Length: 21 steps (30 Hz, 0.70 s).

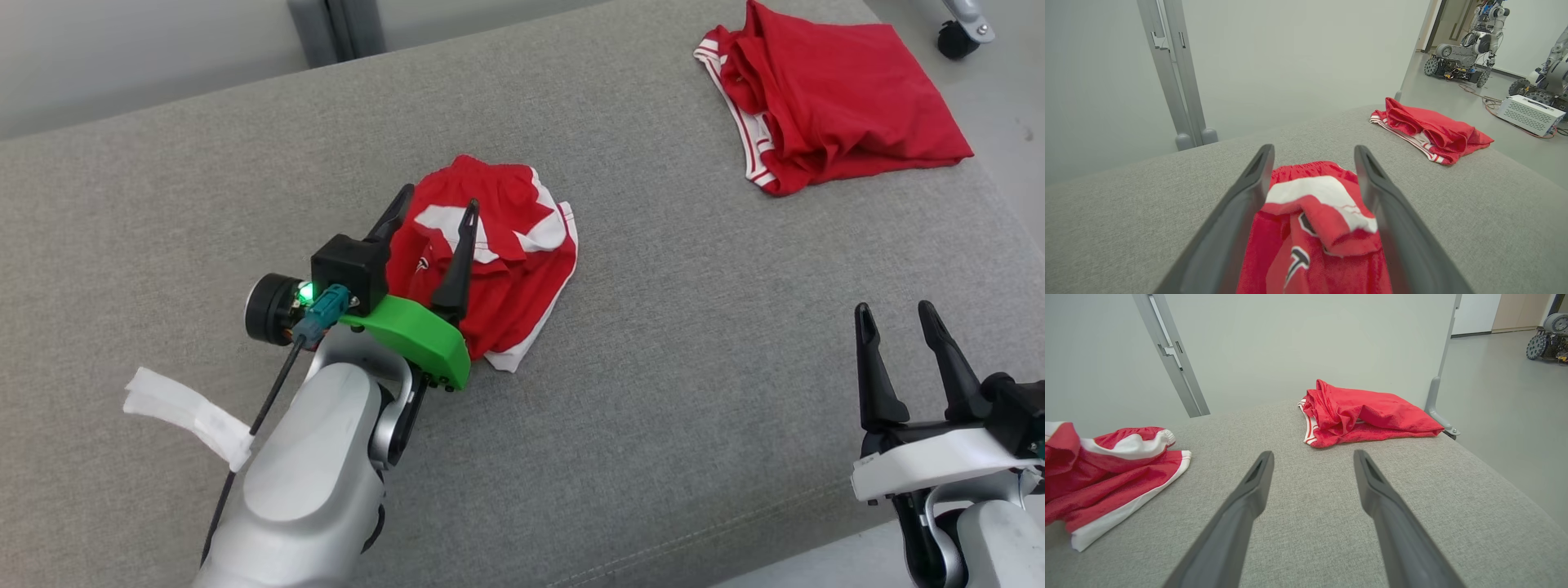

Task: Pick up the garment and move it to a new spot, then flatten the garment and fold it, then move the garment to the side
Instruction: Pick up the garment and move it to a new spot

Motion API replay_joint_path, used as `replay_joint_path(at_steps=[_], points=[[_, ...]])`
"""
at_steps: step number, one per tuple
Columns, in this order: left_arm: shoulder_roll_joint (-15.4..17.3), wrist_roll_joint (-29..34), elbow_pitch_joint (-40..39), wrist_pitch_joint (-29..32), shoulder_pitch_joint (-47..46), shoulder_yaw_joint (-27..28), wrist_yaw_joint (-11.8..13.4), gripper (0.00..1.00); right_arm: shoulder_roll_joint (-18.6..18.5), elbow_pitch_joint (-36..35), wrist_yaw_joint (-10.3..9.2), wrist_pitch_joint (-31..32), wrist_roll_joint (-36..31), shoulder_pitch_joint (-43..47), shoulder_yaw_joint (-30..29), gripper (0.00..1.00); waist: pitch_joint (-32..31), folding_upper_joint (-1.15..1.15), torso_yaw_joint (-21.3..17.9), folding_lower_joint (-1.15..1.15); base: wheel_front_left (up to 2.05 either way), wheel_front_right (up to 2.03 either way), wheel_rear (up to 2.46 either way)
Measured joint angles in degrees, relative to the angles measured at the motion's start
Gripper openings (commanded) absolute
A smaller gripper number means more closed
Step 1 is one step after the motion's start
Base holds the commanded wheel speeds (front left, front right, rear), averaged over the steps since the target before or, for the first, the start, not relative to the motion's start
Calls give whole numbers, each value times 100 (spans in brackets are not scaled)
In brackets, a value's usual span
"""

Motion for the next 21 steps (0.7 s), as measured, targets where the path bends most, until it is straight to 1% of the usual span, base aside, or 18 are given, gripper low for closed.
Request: replay_joint_path(at_steps=[5,12,21], points=[[87,-3,-169,-216,97,178,137,100,-34,-11,0,0,-49,124,-8,100,-213,0,119,0,0,0,0],[381,-20,-602,-319,520,526,294,100,-51,-71,0,0,-113,246,20,100,-465,0,422,0,0,0,0],[714,27,-1372,-344,1407,1007,441,100,-74,-129,0,0,-160,355,34,100,-734,0,902,0,0,0,0]])
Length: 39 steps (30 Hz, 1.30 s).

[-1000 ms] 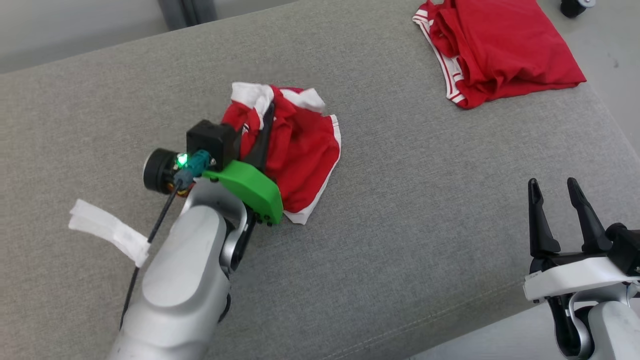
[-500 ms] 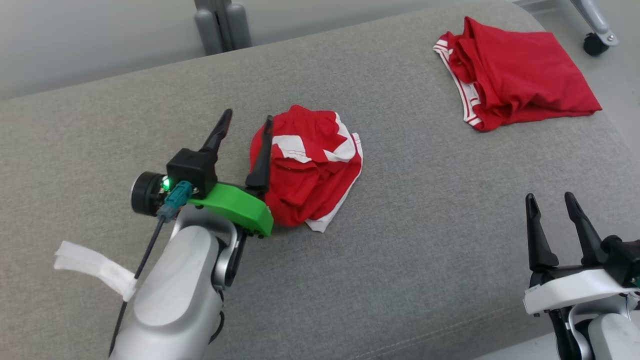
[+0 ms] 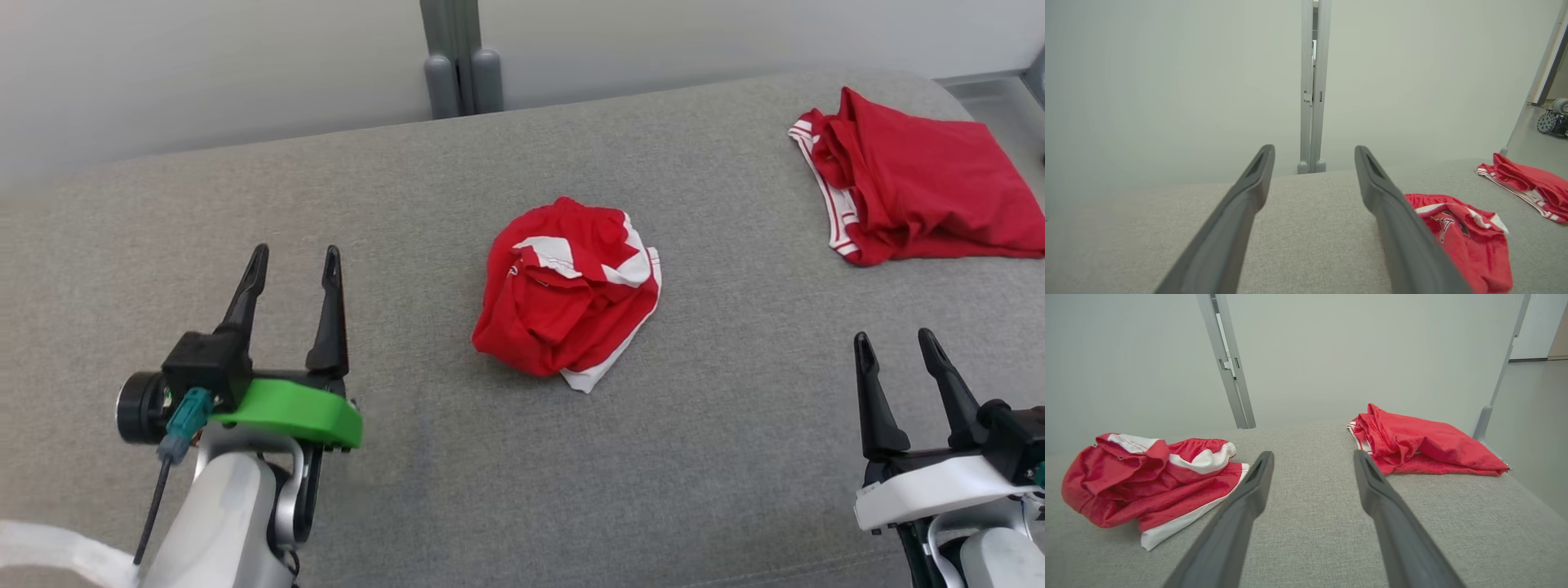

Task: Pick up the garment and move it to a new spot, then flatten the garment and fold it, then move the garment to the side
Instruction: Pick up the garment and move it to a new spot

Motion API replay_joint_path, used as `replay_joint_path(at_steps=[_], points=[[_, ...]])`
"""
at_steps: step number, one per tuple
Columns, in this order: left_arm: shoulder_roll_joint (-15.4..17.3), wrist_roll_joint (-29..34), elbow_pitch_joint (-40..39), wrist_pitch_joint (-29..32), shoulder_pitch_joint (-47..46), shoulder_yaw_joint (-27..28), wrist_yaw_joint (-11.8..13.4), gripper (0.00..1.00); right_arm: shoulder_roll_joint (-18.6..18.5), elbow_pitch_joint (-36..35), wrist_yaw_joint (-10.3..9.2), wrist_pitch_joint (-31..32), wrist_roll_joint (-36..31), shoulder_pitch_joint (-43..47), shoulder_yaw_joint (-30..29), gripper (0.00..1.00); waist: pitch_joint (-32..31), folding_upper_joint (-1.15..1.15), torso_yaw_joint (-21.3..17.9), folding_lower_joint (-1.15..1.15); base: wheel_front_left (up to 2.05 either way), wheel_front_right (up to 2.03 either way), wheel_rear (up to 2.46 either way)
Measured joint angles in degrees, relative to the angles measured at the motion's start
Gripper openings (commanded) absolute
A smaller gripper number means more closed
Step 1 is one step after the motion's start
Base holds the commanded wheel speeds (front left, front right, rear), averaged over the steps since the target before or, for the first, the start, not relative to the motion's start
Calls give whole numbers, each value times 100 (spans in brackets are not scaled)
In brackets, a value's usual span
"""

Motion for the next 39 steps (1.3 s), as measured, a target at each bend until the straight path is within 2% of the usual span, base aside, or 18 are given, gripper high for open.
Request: replay_joint_path(at_steps=[6,20,39], points=[[174,82,-399,0,636,260,32,100,4,-29,0,7,-9,63,66,100,-171,0,247,0,0,0,0],[223,209,-906,-1,1742,612,-9,100,41,-200,0,138,-58,228,98,100,-451,0,512,0,0,0,0],[88,250,-928,-1,2075,896,-200,100,74,-320,0,232,-58,453,104,100,-525,0,637,0,0,0,0]])
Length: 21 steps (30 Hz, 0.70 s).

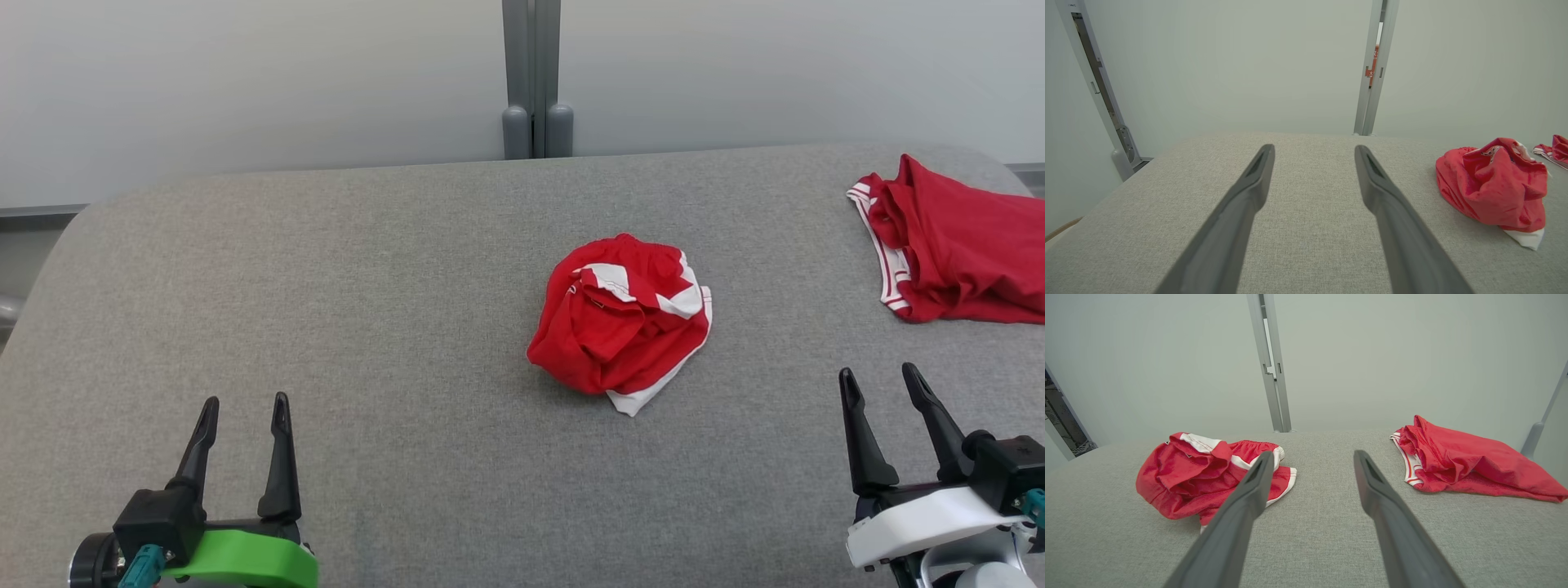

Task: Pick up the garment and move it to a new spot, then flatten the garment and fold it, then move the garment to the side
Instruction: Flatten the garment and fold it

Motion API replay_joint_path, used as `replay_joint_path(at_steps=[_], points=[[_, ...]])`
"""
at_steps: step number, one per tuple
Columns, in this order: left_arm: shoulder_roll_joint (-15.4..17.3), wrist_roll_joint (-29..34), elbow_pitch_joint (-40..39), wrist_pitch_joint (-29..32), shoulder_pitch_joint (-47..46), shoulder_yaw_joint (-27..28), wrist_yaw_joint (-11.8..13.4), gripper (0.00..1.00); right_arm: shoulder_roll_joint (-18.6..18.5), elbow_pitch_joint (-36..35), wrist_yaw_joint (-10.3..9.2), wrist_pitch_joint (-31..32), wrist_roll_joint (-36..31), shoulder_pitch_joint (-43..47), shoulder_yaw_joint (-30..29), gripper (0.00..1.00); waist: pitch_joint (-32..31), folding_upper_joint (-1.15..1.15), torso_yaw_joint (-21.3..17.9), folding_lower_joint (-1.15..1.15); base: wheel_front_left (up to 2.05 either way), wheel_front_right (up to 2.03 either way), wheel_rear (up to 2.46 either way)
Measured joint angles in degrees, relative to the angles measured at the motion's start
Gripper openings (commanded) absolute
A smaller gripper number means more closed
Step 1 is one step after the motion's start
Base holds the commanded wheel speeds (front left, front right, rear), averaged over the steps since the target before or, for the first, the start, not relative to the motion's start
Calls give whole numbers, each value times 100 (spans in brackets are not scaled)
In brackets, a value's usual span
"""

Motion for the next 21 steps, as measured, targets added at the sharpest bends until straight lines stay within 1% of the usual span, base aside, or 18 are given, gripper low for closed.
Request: replay_joint_path(at_steps=[21], points=[[-134,186,43,0,4,168,-152,100,21,20,0,5,20,19,12,100,18,0,-11,0,0,0,0]])
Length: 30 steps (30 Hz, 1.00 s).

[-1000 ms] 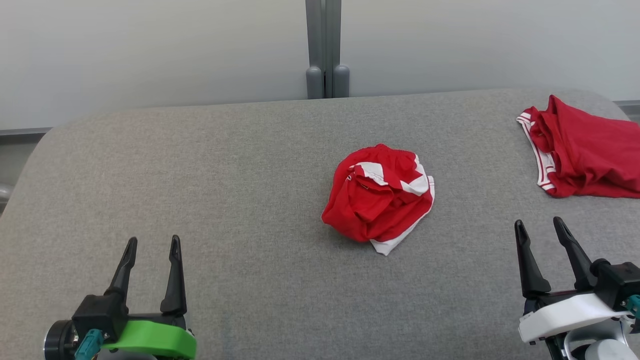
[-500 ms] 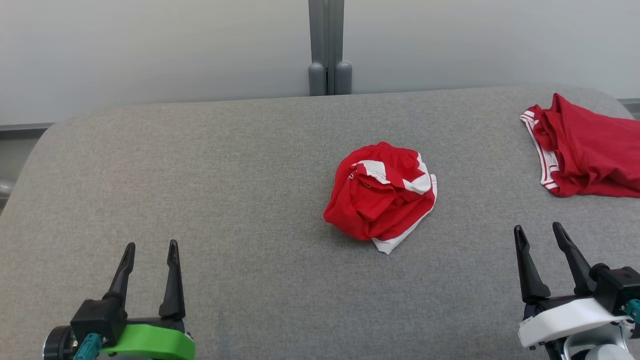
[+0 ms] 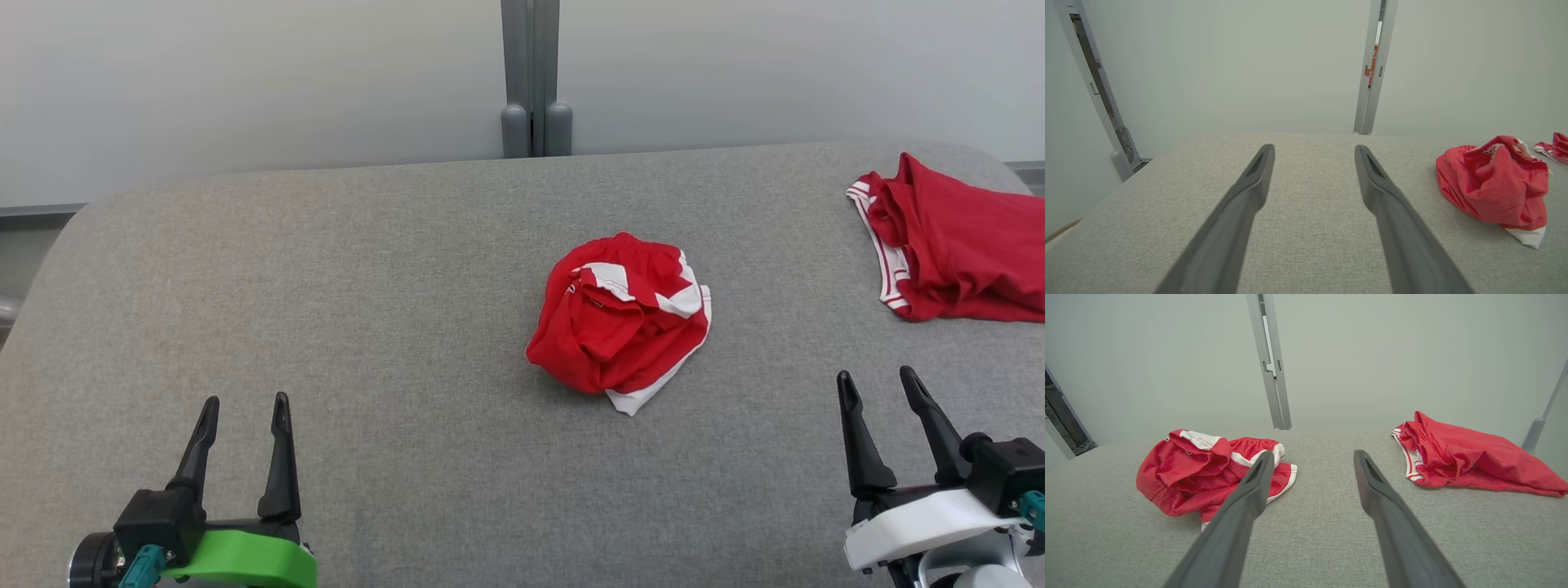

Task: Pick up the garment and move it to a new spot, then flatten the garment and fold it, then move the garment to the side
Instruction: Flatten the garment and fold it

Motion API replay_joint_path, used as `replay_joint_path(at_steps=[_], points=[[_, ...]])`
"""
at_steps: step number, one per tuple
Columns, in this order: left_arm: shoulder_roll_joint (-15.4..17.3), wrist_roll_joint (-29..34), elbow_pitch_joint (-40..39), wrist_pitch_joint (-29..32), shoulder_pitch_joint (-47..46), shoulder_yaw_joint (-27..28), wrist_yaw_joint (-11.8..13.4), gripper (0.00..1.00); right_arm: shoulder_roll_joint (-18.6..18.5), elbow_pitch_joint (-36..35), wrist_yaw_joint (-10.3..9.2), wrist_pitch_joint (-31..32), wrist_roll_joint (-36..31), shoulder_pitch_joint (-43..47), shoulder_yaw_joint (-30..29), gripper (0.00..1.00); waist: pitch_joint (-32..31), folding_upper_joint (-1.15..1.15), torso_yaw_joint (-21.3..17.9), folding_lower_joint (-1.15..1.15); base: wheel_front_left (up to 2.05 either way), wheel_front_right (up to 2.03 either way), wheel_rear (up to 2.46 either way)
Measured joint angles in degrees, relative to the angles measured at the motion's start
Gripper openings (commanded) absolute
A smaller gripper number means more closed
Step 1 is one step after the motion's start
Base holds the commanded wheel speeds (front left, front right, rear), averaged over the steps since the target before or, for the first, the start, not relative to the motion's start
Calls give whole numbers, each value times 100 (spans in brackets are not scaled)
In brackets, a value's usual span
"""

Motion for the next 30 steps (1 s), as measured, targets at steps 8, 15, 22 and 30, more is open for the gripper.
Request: replay_joint_path(at_steps=[8,15,22,30], points=[[-45,48,10,0,0,42,-29,100,2,5,0,0,4,5,-3,100,29,0,4,0,0,0,0],[-88,125,12,0,0,71,-53,100,1,7,0,-1,10,5,-3,100,56,0,9,0,0,0,0],[-115,172,15,0,-1,103,-64,100,-3,12,0,-7,16,4,-8,100,89,0,11,0,0,0,0],[-140,207,31,0,-2,132,-100,100,-9,27,0,-8,27,4,-11,100,98,0,19,0,0,0,0]])
